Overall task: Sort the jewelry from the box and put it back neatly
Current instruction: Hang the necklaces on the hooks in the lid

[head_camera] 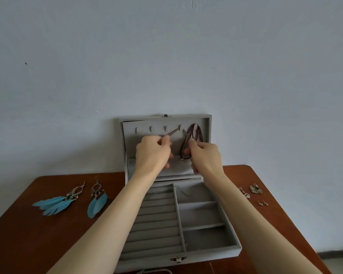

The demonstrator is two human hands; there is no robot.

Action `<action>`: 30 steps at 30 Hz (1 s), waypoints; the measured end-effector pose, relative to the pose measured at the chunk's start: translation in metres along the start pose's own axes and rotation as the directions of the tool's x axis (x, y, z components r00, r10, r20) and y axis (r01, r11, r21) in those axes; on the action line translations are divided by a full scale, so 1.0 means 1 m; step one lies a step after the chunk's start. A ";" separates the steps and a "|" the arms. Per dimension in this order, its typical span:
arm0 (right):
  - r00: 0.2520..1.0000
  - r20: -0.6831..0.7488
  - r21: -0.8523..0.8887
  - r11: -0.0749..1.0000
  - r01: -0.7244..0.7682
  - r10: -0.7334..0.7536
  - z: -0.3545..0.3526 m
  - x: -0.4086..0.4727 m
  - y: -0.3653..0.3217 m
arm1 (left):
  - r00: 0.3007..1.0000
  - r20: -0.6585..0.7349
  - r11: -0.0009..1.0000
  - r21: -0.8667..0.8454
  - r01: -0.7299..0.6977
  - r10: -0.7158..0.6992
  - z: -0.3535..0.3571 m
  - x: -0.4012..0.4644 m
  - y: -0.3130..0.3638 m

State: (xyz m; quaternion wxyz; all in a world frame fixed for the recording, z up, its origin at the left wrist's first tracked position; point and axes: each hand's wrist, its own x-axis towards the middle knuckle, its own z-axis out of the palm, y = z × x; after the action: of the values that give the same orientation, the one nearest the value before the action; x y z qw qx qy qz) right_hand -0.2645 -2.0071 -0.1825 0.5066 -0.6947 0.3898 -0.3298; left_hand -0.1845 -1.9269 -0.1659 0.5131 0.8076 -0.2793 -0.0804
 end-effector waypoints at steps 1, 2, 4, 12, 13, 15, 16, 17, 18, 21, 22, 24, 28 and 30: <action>1.000 0.009 0.014 1.000 -0.001 0.001 0.000 -0.005 0.005 | 0.999 0.033 0.998 -0.057 0.030 -0.028 -0.003 -0.005 -0.005; 1.000 0.014 0.016 1.000 0.009 -0.009 -0.001 -0.011 0.009 | 0.997 0.063 0.993 -0.104 0.054 -0.047 -0.006 -0.011 -0.011; 0.999 0.004 -0.049 0.998 0.049 -0.048 0.000 -0.020 0.020 | 0.990 0.114 0.983 -0.158 0.098 -0.081 -0.009 -0.023 -0.022; 0.994 -0.017 -0.220 0.970 0.101 -0.108 -0.004 -0.041 0.029 | 0.963 0.224 0.958 -0.208 0.199 -0.151 -0.008 -0.056 -0.033; 0.995 -0.015 -0.216 0.972 0.093 -0.098 -0.005 -0.043 0.029 | 0.968 0.217 0.970 -0.175 0.169 -0.130 -0.008 -0.057 -0.035; 0.996 0.000 -0.227 0.970 0.085 -0.088 -0.008 -0.045 0.031 | 0.971 0.214 0.986 -0.104 0.134 -0.110 -0.011 -0.061 -0.038; 0.996 0.008 -0.234 0.968 0.087 -0.087 -0.009 -0.047 0.033 | 0.968 0.226 0.987 -0.090 0.131 -0.108 -0.013 -0.063 -0.039; 0.996 0.014 -0.236 0.968 0.086 -0.085 -0.011 -0.050 0.033 | 0.965 0.238 0.987 -0.088 0.132 -0.107 -0.016 -0.066 -0.039; 0.996 0.017 -0.234 0.968 0.088 -0.086 -0.013 -0.054 0.033 | 0.962 0.251 0.986 -0.095 0.136 -0.108 -0.019 -0.069 -0.040; 0.992 0.046 -0.248 0.961 0.121 -0.113 -0.017 -0.067 0.030 | 0.948 0.304 0.980 -0.136 0.144 -0.097 -0.033 -0.079 -0.036; 0.990 0.068 -0.256 0.957 0.139 -0.125 -0.018 -0.072 0.028 | 0.947 0.311 0.983 -0.129 0.128 -0.082 -0.039 -0.082 -0.036; 0.980 0.127 -0.279 0.942 0.186 -0.156 -0.018 -0.086 0.023 | 0.951 0.304 0.991 -0.107 0.084 -0.048 -0.055 -0.090 -0.037; 0.934 0.269 -0.295 0.903 0.312 -0.235 -0.007 -0.122 0.010 | 0.959 0.280 0.999 -0.035 -0.033 0.041 -0.096 -0.109 -0.047; 0.898 0.326 -0.297 0.870 0.393 -0.295 0.004 -0.142 0.005 | 0.953 0.294 0.995 0.047 -0.090 0.073 -0.118 -0.121 -0.057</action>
State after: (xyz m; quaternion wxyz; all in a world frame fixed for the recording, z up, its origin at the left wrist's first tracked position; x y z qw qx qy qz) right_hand -0.3297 -1.8822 -0.1976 0.3536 -0.8715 0.2390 -0.2417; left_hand -0.2151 -1.7516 -0.1807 0.4448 0.7897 -0.3873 -0.1690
